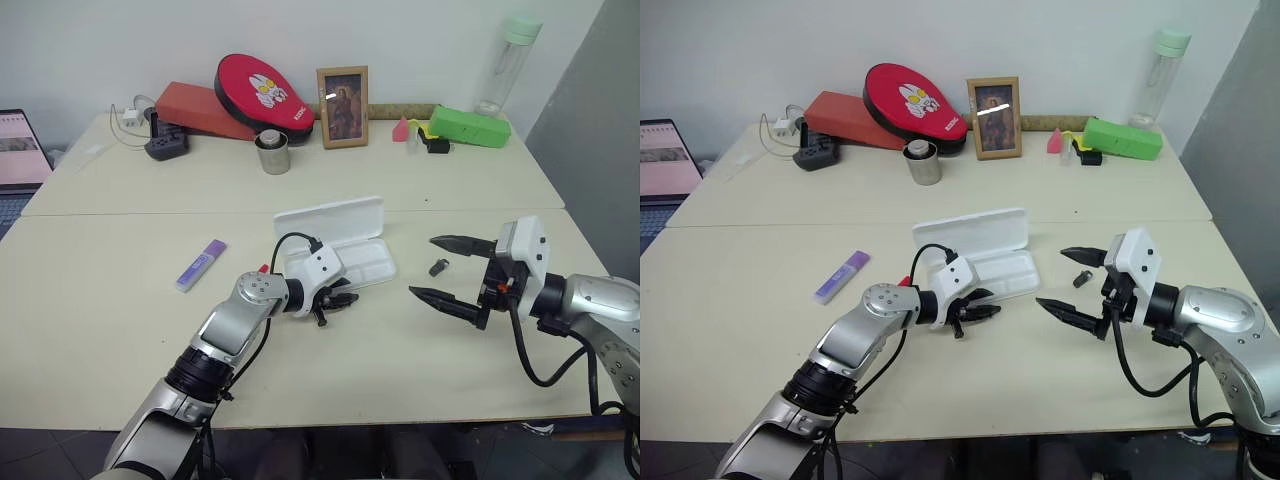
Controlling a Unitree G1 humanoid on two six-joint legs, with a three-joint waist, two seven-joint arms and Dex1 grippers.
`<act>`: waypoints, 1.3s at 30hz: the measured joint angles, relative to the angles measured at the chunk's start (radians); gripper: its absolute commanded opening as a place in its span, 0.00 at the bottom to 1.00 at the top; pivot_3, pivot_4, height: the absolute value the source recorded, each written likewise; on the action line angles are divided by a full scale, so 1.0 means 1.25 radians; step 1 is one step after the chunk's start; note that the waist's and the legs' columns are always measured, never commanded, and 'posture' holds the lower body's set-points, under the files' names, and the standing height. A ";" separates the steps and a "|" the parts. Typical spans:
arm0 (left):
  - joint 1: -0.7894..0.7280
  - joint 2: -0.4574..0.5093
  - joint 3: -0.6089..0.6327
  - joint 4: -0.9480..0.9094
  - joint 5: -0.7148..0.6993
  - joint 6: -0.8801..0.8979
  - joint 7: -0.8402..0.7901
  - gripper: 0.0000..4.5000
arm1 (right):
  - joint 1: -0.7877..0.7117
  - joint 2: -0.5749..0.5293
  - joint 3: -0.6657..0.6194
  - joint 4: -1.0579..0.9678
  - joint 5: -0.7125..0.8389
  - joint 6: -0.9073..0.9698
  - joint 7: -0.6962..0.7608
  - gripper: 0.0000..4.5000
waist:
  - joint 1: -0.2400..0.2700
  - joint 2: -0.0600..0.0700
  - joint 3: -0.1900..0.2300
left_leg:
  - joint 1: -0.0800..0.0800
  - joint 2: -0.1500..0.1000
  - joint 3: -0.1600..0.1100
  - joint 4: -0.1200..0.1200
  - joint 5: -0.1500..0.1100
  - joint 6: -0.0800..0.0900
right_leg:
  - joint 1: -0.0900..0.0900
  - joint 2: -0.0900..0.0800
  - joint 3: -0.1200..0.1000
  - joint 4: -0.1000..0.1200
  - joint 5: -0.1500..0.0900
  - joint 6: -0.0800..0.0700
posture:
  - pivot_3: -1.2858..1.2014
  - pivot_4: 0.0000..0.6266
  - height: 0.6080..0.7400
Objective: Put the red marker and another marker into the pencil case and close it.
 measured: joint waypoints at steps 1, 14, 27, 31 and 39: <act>0.000 -0.001 0.000 0.000 0.000 0.000 -0.001 0.13 | 0.000 0.002 -0.002 0.005 0.000 0.000 -0.002 1.00 | 0.000 0.000 0.000 | 0.000 0.000 0.000 0.000 0.000 0.000 | 0.000 0.000 0.000 0.000 0.000 0.000 | 0.52 0.24 1.00; -0.014 0.027 -0.012 0.035 0.017 -0.107 -0.089 0.01 | 0.034 -0.025 -0.054 -0.001 0.025 0.009 0.002 1.00 | 0.000 0.000 0.000 | 0.000 0.000 0.000 0.000 0.000 0.000 | 0.000 0.000 0.000 0.000 0.000 0.000 | 0.52 0.24 1.00; -0.012 0.066 -0.044 0.040 0.023 -0.206 -0.227 0.01 | 0.073 -0.028 -0.065 -0.039 0.041 0.026 -0.009 1.00 | 0.000 0.000 0.000 | 0.000 0.000 0.001 0.000 0.000 0.000 | 0.000 0.000 0.000 0.000 0.000 0.000 | 0.52 0.24 1.00; -0.012 0.064 -0.044 0.043 0.026 -0.208 -0.228 0.01 | 0.077 -0.033 -0.065 -0.043 0.042 0.031 -0.013 1.00 | 0.000 0.000 0.000 | 0.000 0.000 0.001 0.000 0.000 0.000 | 0.000 0.000 0.000 0.000 0.000 0.000 | 0.52 0.24 1.00; -0.007 0.061 -0.040 0.037 0.026 -0.177 -0.216 0.25 | 0.075 -0.036 -0.065 -0.042 0.050 0.033 -0.011 1.00 | -0.001 0.000 0.000 | 0.000 0.000 0.000 0.000 0.000 0.000 | 0.000 0.000 0.000 0.000 0.000 0.000 | 0.52 0.24 1.00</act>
